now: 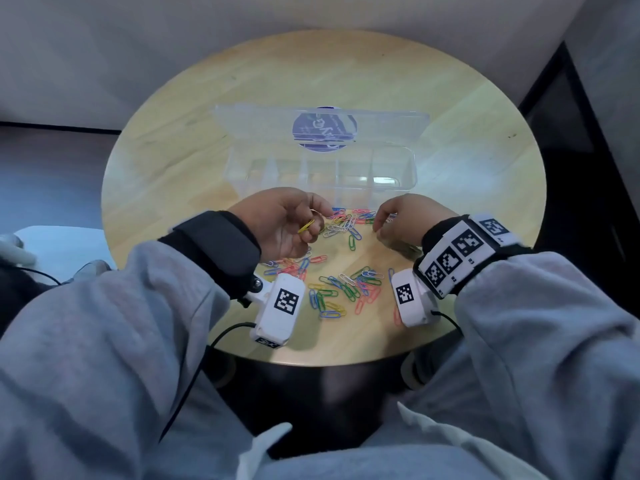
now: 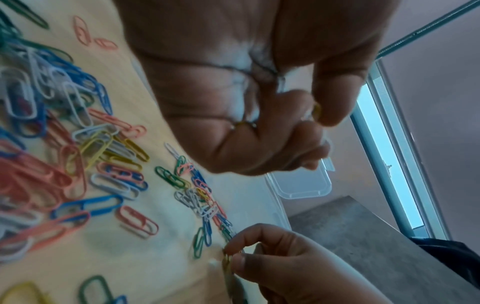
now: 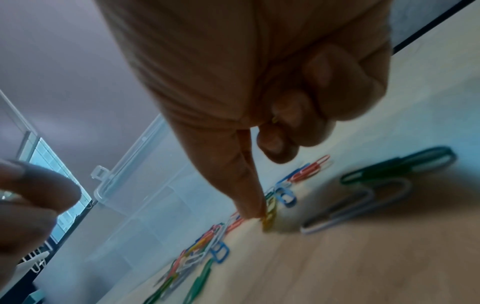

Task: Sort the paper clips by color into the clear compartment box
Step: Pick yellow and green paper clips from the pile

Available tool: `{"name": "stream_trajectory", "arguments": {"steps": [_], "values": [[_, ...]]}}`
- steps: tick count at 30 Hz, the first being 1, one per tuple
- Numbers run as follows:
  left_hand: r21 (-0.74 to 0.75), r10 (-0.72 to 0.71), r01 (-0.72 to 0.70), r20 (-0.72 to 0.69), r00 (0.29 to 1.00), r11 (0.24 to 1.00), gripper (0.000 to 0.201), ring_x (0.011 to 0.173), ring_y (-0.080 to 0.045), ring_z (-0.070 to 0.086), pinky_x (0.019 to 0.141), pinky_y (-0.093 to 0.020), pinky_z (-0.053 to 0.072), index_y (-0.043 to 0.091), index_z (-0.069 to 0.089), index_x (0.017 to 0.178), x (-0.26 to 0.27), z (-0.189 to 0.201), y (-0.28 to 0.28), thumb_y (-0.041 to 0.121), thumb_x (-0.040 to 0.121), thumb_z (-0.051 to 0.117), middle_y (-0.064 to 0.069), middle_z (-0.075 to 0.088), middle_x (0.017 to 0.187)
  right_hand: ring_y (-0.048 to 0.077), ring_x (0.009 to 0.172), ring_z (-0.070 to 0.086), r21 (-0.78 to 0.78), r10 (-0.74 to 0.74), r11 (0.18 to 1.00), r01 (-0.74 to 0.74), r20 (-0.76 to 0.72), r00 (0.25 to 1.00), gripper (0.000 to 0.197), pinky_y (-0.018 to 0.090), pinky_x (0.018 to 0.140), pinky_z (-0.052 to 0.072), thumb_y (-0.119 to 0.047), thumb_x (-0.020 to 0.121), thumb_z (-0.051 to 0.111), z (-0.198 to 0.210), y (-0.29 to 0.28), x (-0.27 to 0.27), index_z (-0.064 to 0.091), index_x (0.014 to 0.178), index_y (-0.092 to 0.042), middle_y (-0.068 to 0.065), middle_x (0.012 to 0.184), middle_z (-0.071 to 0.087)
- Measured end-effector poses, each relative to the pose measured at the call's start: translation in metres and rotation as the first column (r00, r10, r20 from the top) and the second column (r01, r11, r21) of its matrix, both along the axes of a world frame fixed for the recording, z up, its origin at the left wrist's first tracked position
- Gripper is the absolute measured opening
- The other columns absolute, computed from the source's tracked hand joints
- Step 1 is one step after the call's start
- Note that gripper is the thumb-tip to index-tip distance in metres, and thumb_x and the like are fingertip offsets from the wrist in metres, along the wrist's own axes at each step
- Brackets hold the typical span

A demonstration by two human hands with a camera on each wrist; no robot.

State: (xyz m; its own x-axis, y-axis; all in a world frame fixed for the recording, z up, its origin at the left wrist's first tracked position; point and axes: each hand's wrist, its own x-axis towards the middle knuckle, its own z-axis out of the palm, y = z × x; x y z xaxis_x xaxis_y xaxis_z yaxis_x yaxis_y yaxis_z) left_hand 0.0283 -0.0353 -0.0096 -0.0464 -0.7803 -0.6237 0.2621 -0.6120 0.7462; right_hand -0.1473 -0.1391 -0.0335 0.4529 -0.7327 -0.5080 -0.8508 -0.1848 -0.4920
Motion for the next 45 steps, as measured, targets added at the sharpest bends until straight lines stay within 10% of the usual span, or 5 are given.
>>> {"name": "stream_trajectory", "arguments": {"steps": [5, 10, 15, 31, 45], "values": [[0.138, -0.16, 0.117, 0.358, 0.92, 0.984, 0.013, 0.04, -0.01, 0.031, 0.041, -0.018, 0.02, 0.011, 0.055, 0.078, -0.011, -0.006, -0.008, 0.016, 0.088, 0.048, 0.002, 0.038, 0.052, 0.019, 0.054, 0.052, -0.054, 0.046, 0.997, -0.049, -0.056, 0.997, 0.007, 0.024, 0.055, 0.044, -0.009, 0.08, 0.06, -0.004, -0.001, -0.001, 0.059, 0.076, -0.016, 0.003, 0.064, 0.059], [0.394, -0.535, 0.486, 0.823, 0.191, 0.78, 0.012, 0.055, -0.006, 0.043, 0.05, -0.02, 0.031, 0.024, 0.056, 0.074, -0.02, -0.008, -0.003, 0.025, 0.078, 0.068, 0.011, 0.048, 0.06, 0.022, 0.074, 0.056, -0.093, 0.066, 0.993, -0.076, -0.113, 0.991, 0.009, 0.024, 0.057, 0.041, -0.014, 0.081, 0.064, -0.006, -0.003, 0.0, 0.056, 0.076, -0.015, 0.003, 0.074, 0.059], [0.519, -0.602, 0.517, 0.798, -0.008, 0.681, 0.012, 0.056, -0.003, 0.043, 0.049, -0.021, 0.03, 0.026, 0.059, 0.079, -0.028, -0.014, 0.001, 0.022, 0.075, 0.069, 0.011, 0.05, 0.061, 0.027, 0.084, 0.062, -0.11, 0.113, 0.985, -0.132, -0.166, 0.98, 0.01, 0.027, 0.064, 0.047, -0.004, 0.08, 0.058, -0.006, -0.001, 0.004, 0.065, 0.083, -0.01, 0.012, 0.092, 0.068], [0.524, -0.596, 0.537, 0.801, -0.047, 0.662, 0.011, 0.055, -0.005, 0.044, 0.047, -0.021, 0.031, 0.024, 0.061, 0.082, -0.039, -0.025, 0.001, 0.015, 0.077, 0.065, 0.009, 0.049, 0.061, 0.014, 0.055, 0.051, 0.456, 0.069, 0.868, -0.196, 0.281, 0.957, 0.031, 0.019, 0.051, 0.05, 0.01, 0.083, 0.044, 0.004, 0.027, -0.007, 0.065, 0.077, -0.011, 0.006, 0.064, 0.051], [0.522, -0.617, 0.491, 0.786, 0.041, 0.698, 0.01, 0.068, -0.015, 0.052, 0.056, -0.021, 0.038, 0.021, 0.059, 0.069, -0.033, -0.024, 0.008, 0.017, 0.076, 0.064, 0.007, 0.054, 0.059, -0.004, 0.039, 0.045, 0.107, 0.488, 0.865, -0.49, 0.051, 0.871, 0.01, 0.02, 0.053, 0.038, -0.018, 0.075, 0.068, 0.007, 0.043, -0.001, 0.06, 0.078, -0.023, -0.008, 0.052, 0.05]]}}
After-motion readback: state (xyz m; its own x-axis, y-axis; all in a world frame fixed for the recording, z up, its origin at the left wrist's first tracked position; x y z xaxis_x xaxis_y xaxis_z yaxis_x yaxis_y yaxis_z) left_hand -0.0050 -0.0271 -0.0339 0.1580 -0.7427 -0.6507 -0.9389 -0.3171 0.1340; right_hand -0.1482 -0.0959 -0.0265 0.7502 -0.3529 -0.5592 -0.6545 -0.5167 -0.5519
